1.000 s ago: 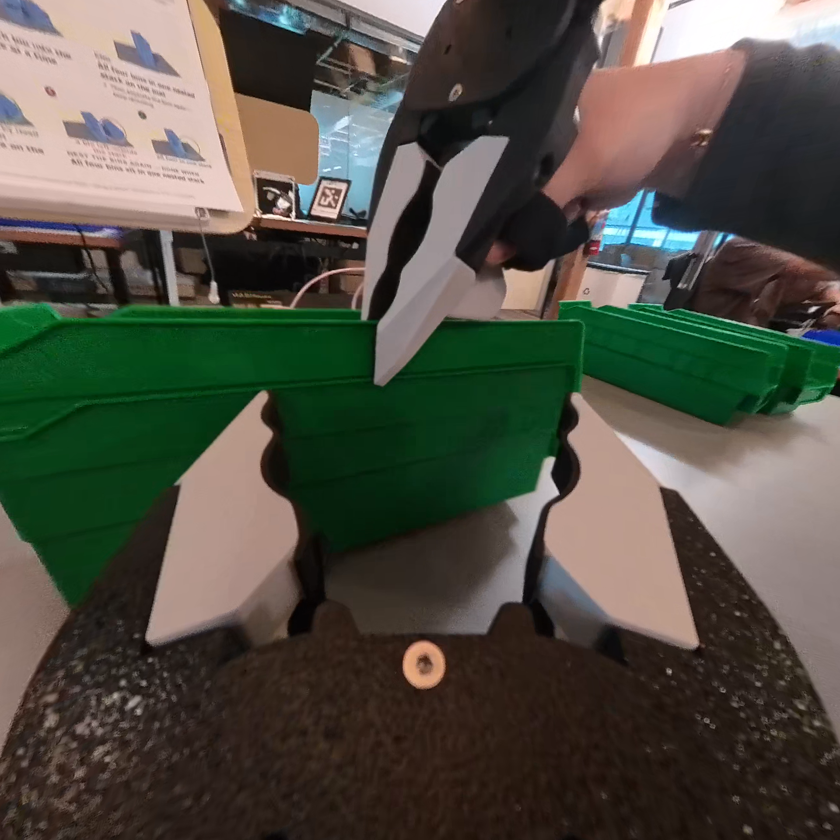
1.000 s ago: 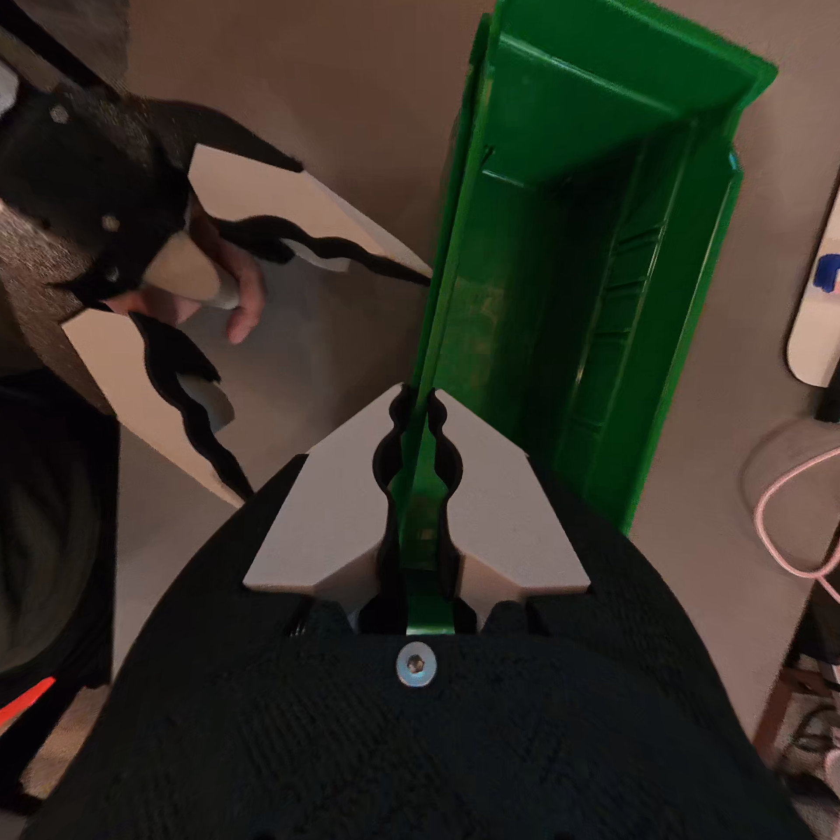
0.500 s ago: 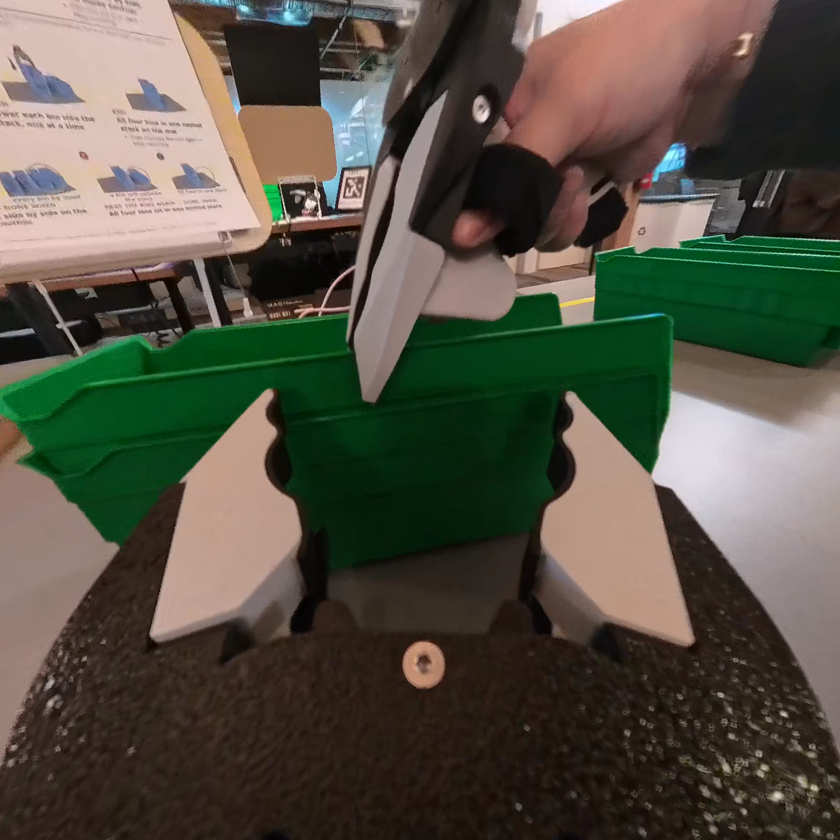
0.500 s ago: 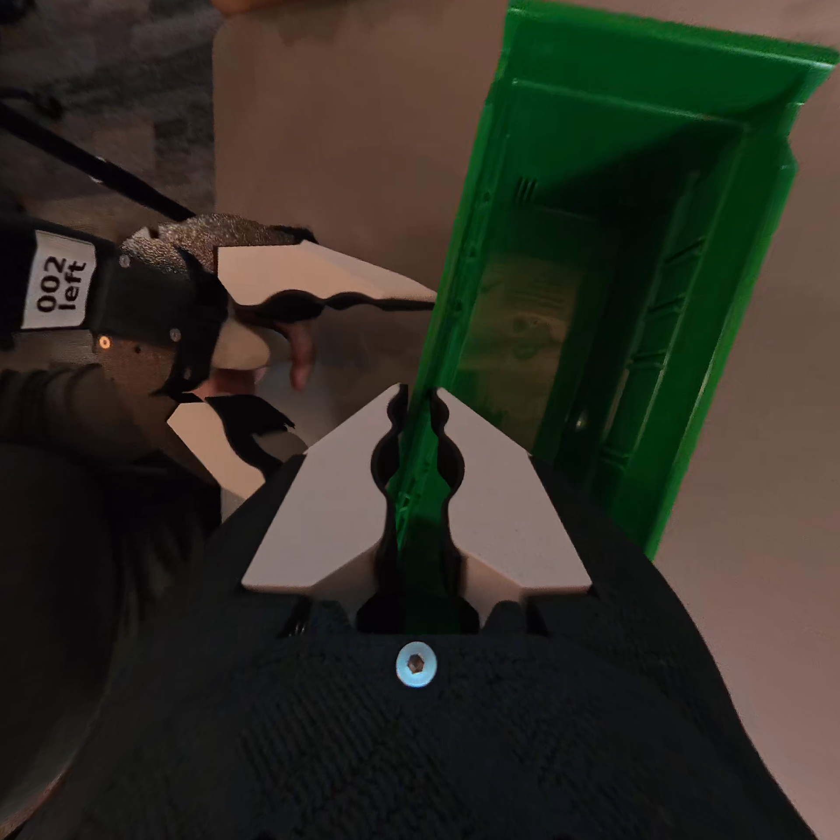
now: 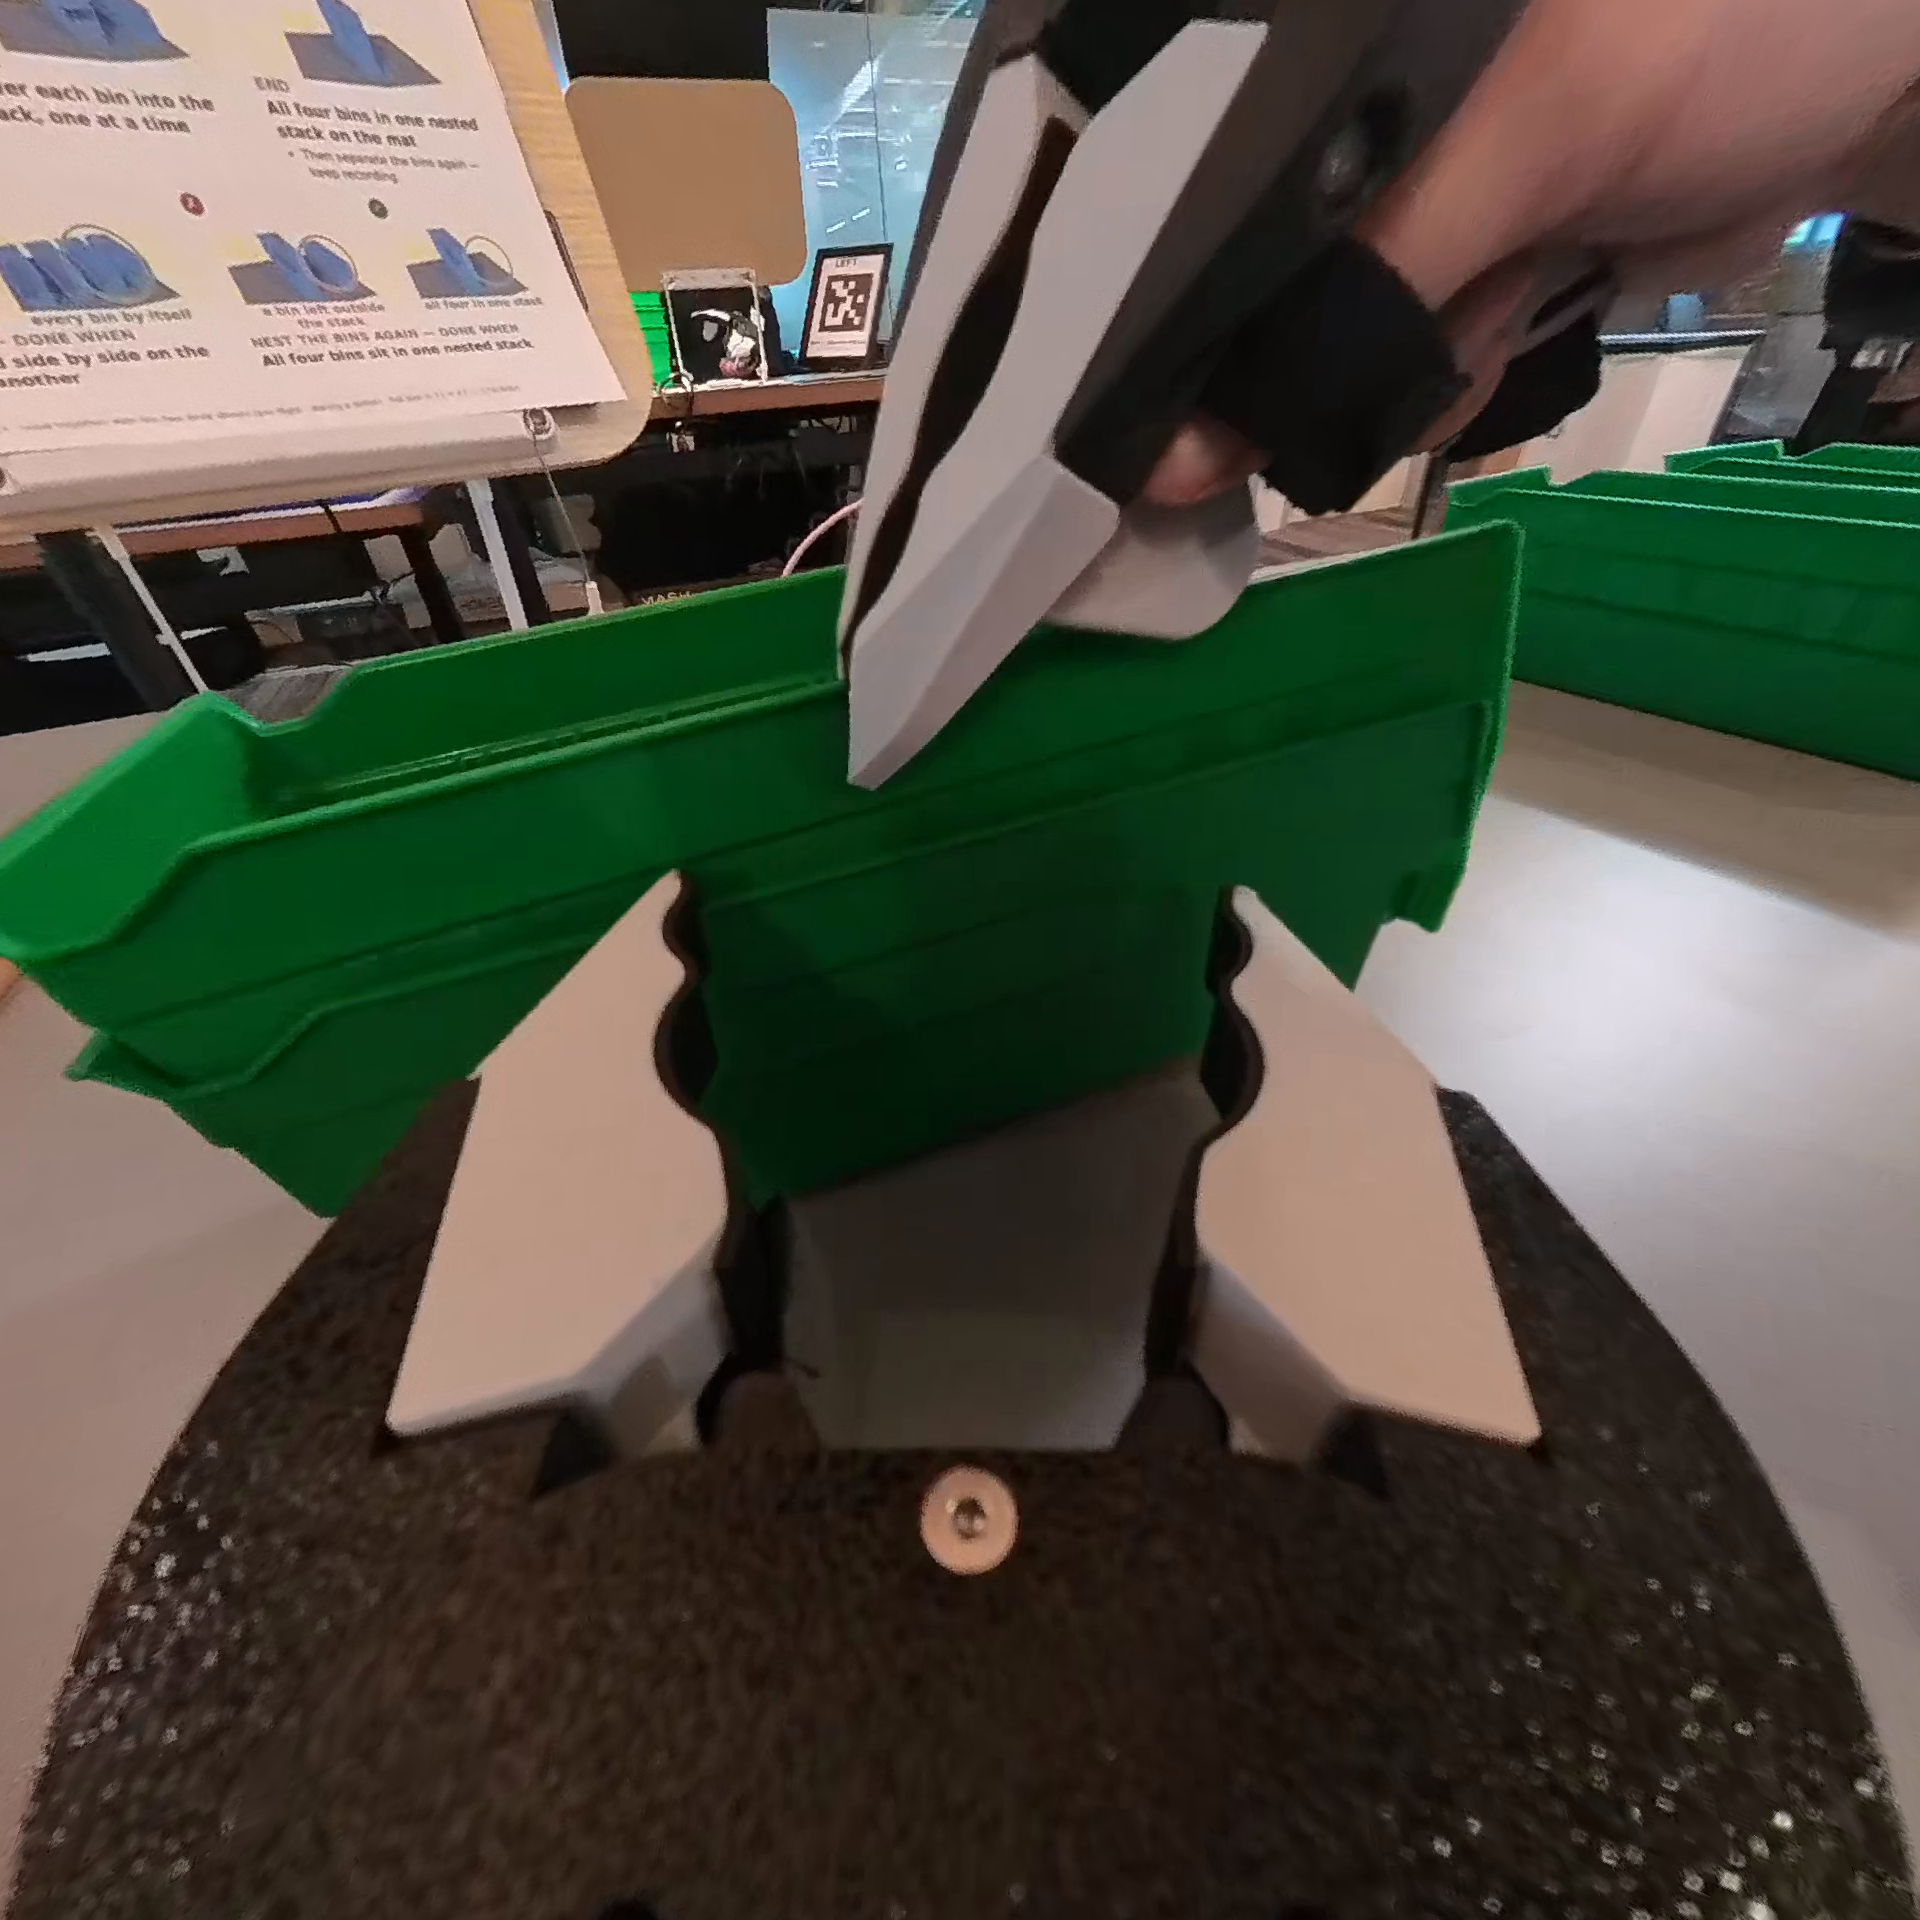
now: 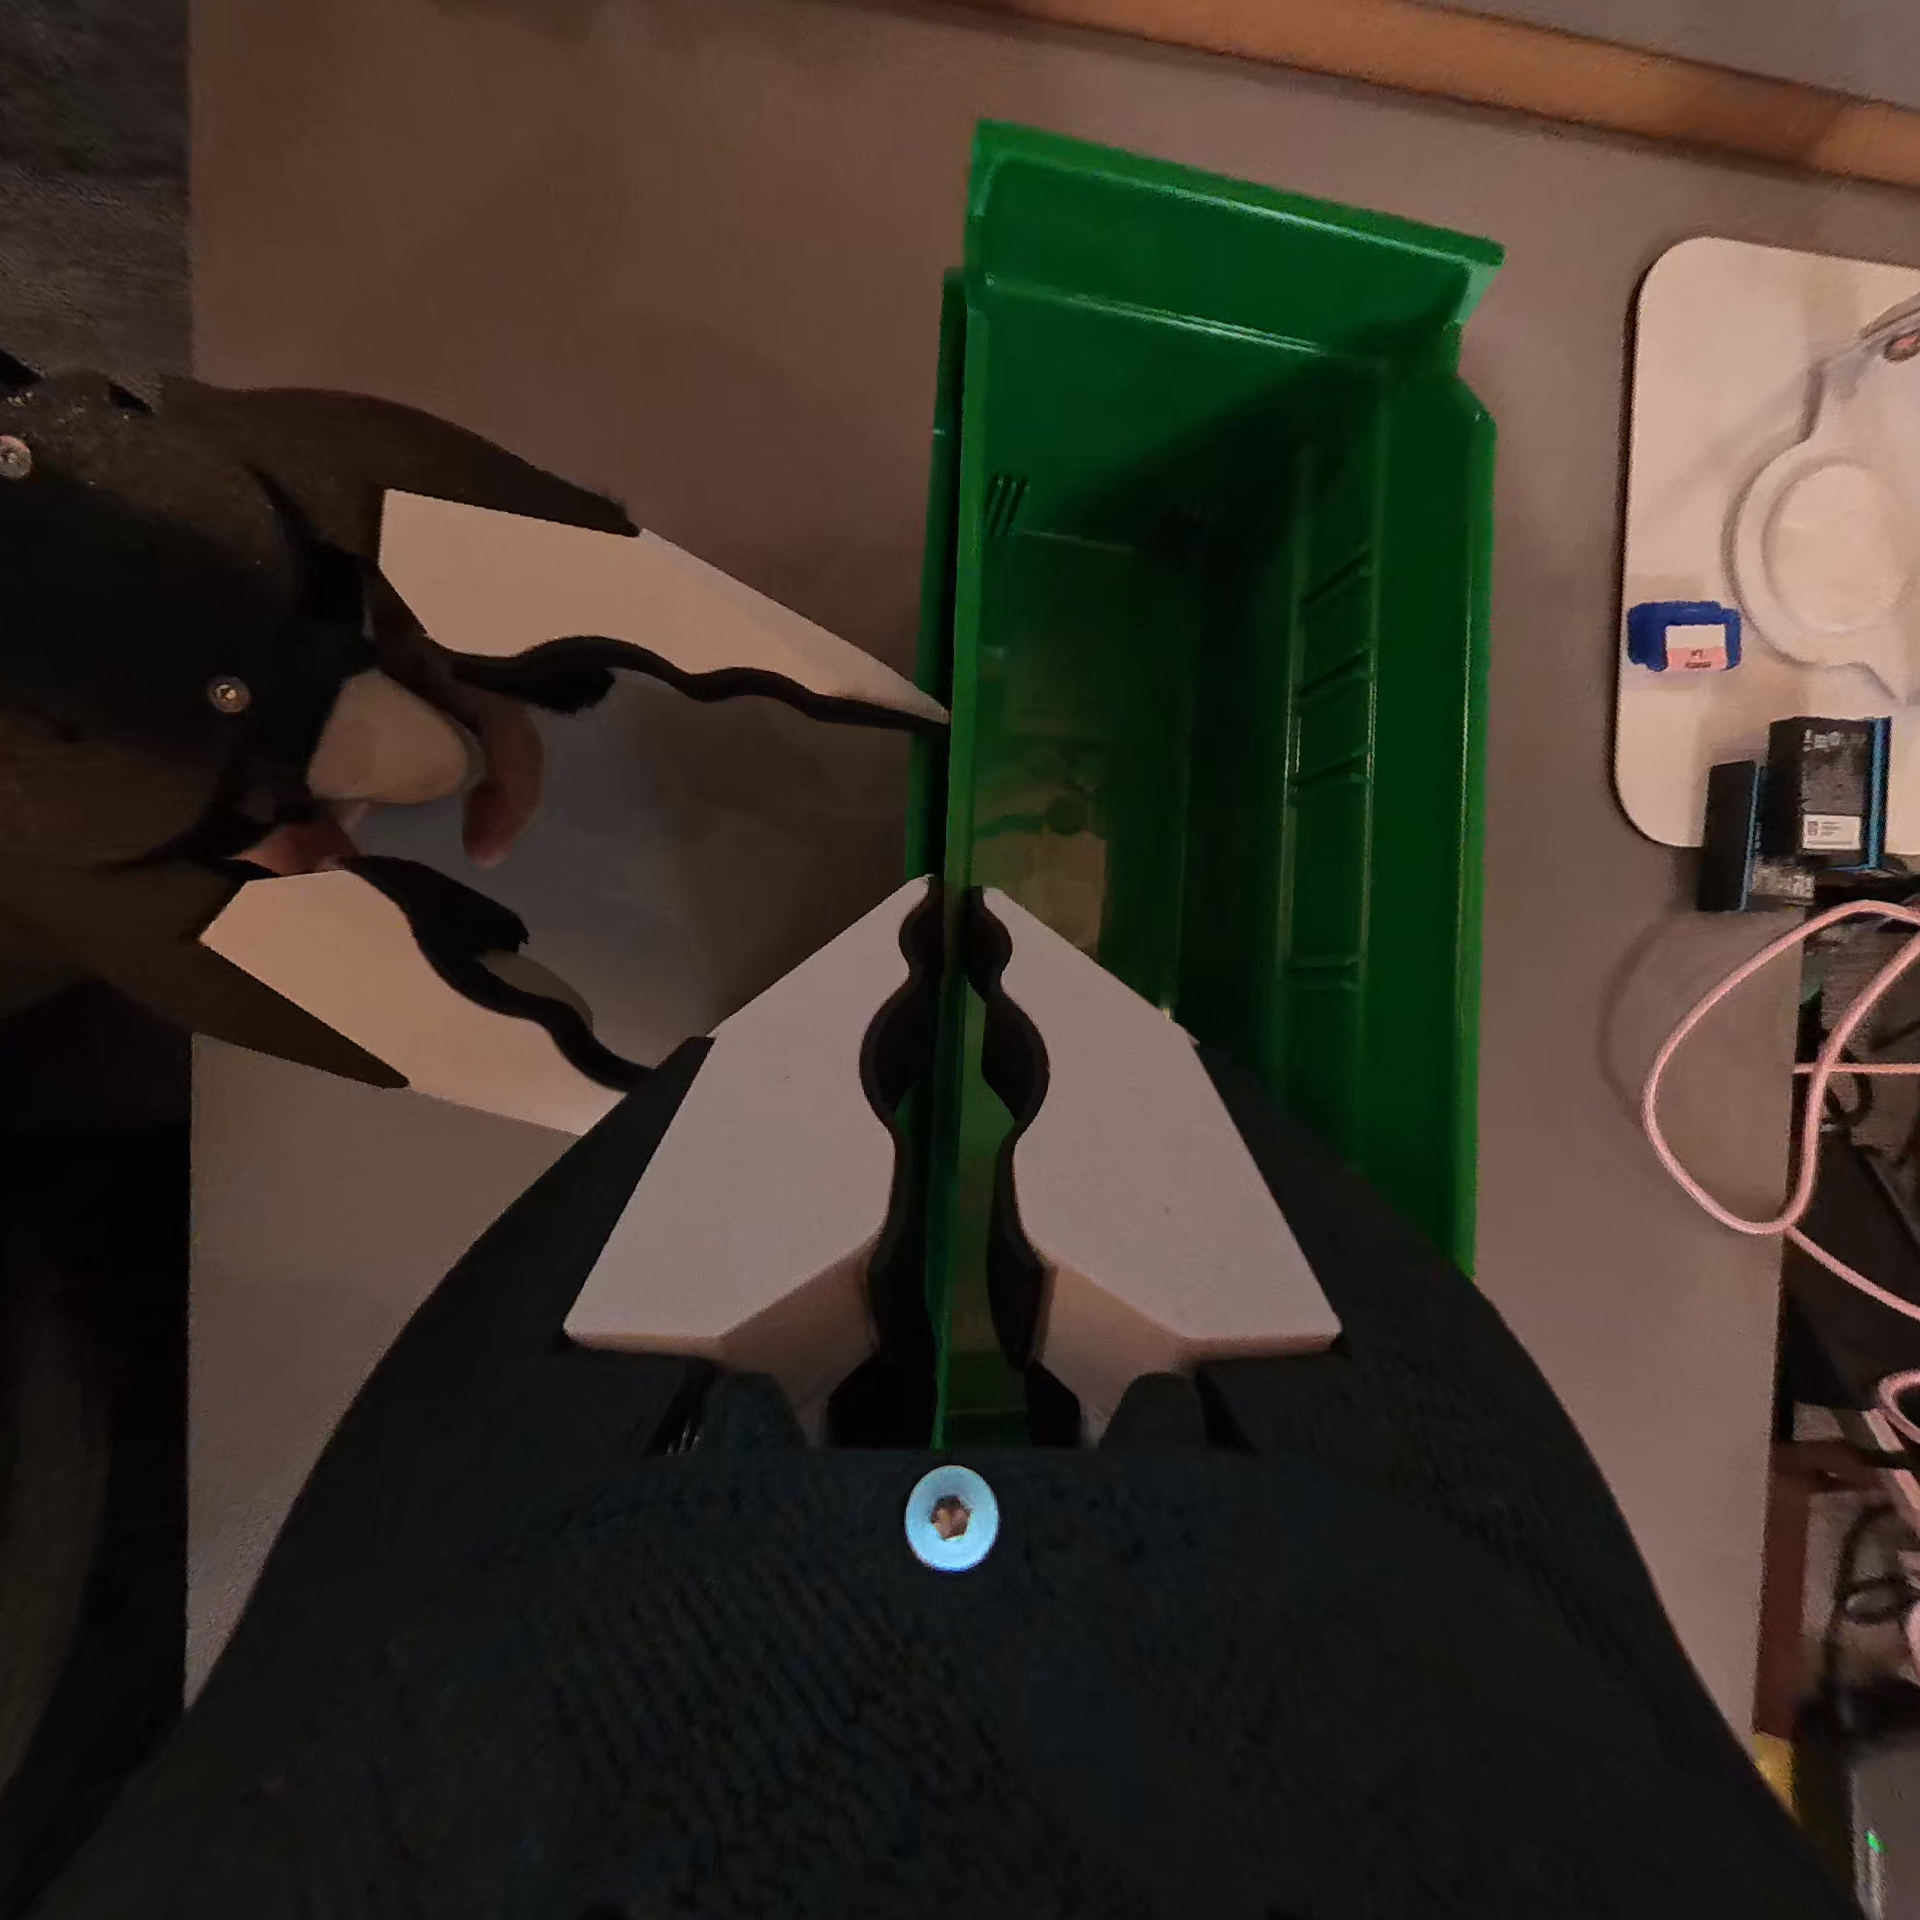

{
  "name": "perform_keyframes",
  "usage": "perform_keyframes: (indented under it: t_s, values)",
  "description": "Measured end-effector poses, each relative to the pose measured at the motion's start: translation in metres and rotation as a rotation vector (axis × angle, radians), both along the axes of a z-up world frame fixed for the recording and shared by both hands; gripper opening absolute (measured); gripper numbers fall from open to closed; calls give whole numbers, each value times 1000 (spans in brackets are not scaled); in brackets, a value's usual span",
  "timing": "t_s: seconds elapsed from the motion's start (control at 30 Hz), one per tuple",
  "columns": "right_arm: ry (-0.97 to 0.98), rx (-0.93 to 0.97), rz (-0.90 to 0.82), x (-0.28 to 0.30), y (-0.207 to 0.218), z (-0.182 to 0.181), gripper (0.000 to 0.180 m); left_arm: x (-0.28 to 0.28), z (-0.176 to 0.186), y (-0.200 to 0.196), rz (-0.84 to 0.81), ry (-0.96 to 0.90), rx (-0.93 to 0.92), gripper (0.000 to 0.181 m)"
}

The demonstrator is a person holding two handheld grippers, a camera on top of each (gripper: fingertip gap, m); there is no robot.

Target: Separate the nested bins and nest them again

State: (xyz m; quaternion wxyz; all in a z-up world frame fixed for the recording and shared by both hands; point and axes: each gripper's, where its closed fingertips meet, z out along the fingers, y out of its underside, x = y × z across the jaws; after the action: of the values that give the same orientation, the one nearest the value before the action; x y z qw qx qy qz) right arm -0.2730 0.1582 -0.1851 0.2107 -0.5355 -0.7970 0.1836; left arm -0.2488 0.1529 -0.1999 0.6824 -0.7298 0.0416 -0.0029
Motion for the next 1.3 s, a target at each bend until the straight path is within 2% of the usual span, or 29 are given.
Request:
perform_keyframes:
  t_s: [0.27,0.33,0.47,0.6,0.73,0.83,0.93,1.07,1.17,1.3]
  values:
    - [109,-31,37,-4,-2,11,2,-2,6,-4,0,-46,50,94]
    - [163,-50,36,-7,-1,22,2,-7,0,-2,29,-36,15,99]
    - [278,-125,-5,-8,11,63,2,-11,0,-3,50,-48,21,104]
    - [354,-82,-76,8,35,104,3,-15,11,-10,68,-63,85,109]
    - [445,-17,-202,53,72,153,2,-32,24,-21,149,-70,172,118]
    - [459,35,-324,102,97,168,2,-45,27,-27,203,-90,204,119]
    - [454,42,-556,150,129,158,1,-49,29,-30,206,-137,228,120]
    - [515,108,-883,207,173,126,2,-51,31,-32,188,-192,255,120]
    - [500,91,-1037,235,193,78,1,-52,31,-32,175,-219,255,120]
    - [361,136,-1204,262,214,10,2,-49,29,-29,161,-219,243,120]
